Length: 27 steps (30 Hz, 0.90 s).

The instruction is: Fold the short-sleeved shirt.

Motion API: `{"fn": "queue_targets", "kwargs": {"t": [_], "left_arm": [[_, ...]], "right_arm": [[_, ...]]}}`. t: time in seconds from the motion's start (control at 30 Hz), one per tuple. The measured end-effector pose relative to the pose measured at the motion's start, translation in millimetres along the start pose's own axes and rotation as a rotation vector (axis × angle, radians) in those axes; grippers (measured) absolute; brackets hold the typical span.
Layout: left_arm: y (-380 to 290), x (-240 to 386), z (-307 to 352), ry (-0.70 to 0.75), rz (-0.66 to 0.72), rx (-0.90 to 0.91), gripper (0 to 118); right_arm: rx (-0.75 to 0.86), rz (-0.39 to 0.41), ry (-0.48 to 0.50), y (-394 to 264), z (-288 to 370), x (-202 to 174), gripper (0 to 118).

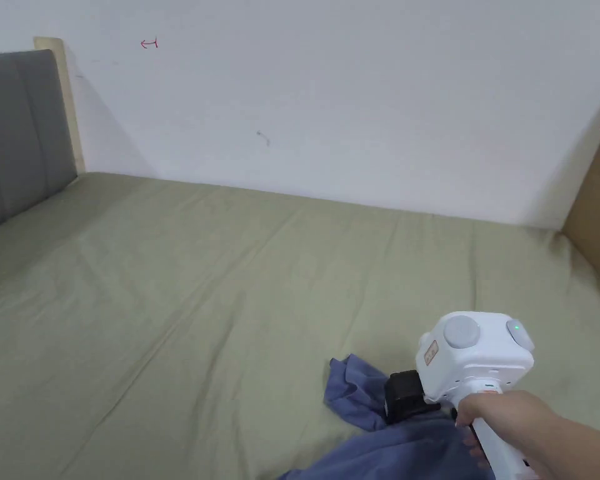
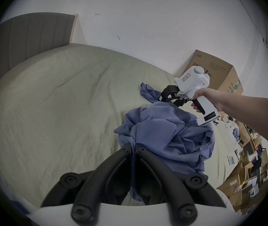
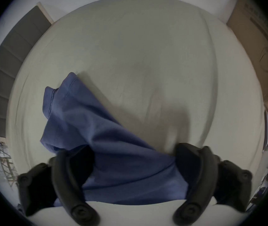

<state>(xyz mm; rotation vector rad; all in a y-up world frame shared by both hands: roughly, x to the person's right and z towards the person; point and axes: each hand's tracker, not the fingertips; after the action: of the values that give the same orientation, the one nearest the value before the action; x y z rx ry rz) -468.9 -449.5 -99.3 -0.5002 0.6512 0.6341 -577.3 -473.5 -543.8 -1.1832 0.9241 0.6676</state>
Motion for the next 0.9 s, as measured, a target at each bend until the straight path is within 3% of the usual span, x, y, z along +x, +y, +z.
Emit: {"fn": "queue_targets", "kwargs": {"t": [0.03,0.07,0.1,0.13,0.27,0.37,0.47,0.57,0.77,0.83,0.9], "left_arm": [[1,1,-1,0.003,-0.002,-0.003,2],[2,1,0,0.007,-0.002,-0.006,2],[3,2,1,0.011,0.0,-0.009,2],[5,3,3,0.015,0.003,-0.01,2],[13,4,17,0.022,0.005,-0.003,2],[18,3,33,0.081,-0.068,-0.003,2],[31,-5,56,0.098,-0.088,0.015,2],[59,-3,81,0.121,-0.178,0.07,2],[132,13,115,0.129,-0.277,0.13,2],[161,21,120,0.186,-0.302,0.181,2],[193,27,123,0.155,-0.298,0.2,2]], "right_arm": [[0.012,-0.001,-0.004,-3,4,-4,86],[0.016,-0.001,0.006,-5,9,-5,69],[0.018,-0.002,0.01,-7,15,-3,33],[0.025,0.0,0.005,-10,23,-3,7],[0.127,-0.084,0.093,-33,68,8,7],[0.256,-0.164,0.135,-61,126,24,7],[0.344,-0.132,0.192,-86,192,44,7],[0.424,-0.111,0.167,-116,263,60,7],[0.612,-0.182,0.231,-156,376,90,7],[0.676,-0.168,0.187,-154,401,99,7],[0.722,-0.191,0.164,-155,426,105,7]]}}
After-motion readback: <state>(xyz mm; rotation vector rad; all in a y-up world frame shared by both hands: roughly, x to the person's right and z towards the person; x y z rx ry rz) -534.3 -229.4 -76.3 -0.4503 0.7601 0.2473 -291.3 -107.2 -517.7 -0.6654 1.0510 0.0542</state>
